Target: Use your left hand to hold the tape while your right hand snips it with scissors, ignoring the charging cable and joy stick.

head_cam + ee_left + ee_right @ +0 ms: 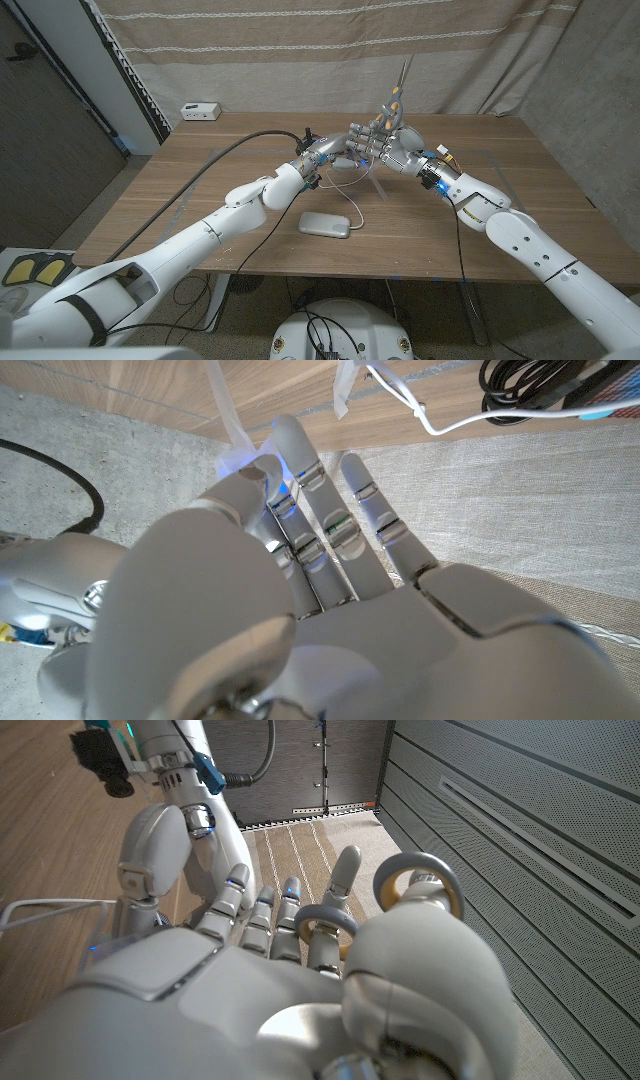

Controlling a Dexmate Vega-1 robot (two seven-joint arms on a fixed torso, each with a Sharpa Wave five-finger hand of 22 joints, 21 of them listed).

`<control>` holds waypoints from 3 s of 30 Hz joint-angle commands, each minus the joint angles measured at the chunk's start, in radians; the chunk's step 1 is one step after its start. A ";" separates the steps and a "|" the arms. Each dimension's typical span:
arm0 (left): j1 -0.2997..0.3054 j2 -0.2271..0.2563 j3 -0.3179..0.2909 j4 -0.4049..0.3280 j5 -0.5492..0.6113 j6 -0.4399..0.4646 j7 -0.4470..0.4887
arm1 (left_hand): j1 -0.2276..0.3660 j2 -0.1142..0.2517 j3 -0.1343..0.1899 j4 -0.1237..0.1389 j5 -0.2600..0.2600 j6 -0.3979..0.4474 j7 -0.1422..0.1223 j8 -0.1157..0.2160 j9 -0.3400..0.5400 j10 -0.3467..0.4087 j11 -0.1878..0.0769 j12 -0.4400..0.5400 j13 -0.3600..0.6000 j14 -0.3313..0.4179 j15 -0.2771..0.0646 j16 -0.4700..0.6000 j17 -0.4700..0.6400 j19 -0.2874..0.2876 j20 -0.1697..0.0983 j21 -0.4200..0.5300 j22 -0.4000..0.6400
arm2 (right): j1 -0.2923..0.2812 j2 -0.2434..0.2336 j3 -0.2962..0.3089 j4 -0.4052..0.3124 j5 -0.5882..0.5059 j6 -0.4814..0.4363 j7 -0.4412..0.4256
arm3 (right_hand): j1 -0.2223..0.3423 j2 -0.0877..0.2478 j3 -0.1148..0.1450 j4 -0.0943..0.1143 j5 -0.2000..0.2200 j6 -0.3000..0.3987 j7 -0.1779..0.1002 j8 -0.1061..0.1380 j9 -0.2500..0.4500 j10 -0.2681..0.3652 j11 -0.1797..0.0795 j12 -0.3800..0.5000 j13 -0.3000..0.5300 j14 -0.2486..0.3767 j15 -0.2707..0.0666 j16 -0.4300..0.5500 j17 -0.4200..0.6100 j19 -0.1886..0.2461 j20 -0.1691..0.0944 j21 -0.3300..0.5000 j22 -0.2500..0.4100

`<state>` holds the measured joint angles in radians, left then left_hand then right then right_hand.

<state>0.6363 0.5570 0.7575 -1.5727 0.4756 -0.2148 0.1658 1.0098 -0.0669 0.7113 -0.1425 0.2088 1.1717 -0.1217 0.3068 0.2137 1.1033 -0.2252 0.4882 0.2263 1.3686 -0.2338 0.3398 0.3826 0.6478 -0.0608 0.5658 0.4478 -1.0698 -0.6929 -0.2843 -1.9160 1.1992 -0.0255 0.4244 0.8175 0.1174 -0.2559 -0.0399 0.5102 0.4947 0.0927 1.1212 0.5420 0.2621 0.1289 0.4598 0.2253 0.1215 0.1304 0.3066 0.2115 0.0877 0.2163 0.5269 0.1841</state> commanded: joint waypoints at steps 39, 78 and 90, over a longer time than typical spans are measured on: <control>-0.015 -0.032 -0.090 0.023 -0.316 0.004 -0.074 | 0.016 0.002 -0.005 0.000 0.010 -0.016 0.007 -0.004 0.010 0.055 0.018 -0.002 0.273 0.002 -0.004 -0.018 0.006 -0.020 -0.120 0.027 0.015 | -0.056 -0.016 -0.001 -0.019 0.012 0.001 0.015 | 0.000 0.010 -0.001 -0.005 -0.004 0.008 0.030 -0.011 -0.032 0.000 0.021 -0.010 0.006 0.004 0.008 -0.009 0.005 0.006 0.000 -0.022 0.002; -0.035 -0.055 -0.130 0.039 -0.521 0.000 -0.150 | 0.022 0.000 -0.008 -0.001 0.017 -0.028 0.013 -0.008 0.013 0.045 0.018 -0.008 0.278 -0.003 -0.004 -0.029 0.004 -0.030 -0.121 0.045 0.024 | -0.088 -0.052 0.004 -0.045 0.019 -0.016 0.006 | -0.005 0.015 -0.001 -0.004 -0.007 -0.007 0.039 -0.083 -0.105 0.007 0.018 -0.002 0.007 0.020 0.018 -0.014 0.002 0.021 0.001 -0.042 0.002; -0.054 -0.066 -0.141 0.065 -0.598 0.012 -0.189 | 0.025 0.003 -0.009 0.000 0.019 -0.037 0.026 -0.010 0.017 0.044 0.018 -0.010 0.279 -0.001 -0.004 -0.031 0.004 -0.028 -0.121 0.055 0.028 | -0.104 -0.067 0.011 -0.059 0.022 -0.024 -0.003 | -0.003 0.015 -0.001 -0.006 -0.008 -0.005 0.042 -0.098 -0.122 0.005 0.023 -0.002 0.007 0.020 0.023 -0.018 0.000 0.026 0.001 -0.048 0.002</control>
<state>0.5950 0.5006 0.6278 -1.5263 -0.0602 -0.2112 0.0026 1.0237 -0.0665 0.7065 -0.1460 0.2233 1.1369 -0.1009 0.2992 0.2259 1.1180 -0.2145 0.4748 0.2263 1.3687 -0.2338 0.3098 0.3851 0.6230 -0.0609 0.6107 0.4710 -1.1597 -0.7454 -0.2810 -1.9630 1.2154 -0.0400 0.4309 0.8134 0.1215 -0.2519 -0.0439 0.5026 0.4856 0.1337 1.0279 0.4217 0.2626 0.1431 0.4531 0.2300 0.1376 0.1465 0.2919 0.2090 0.1057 0.2163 0.4837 0.1840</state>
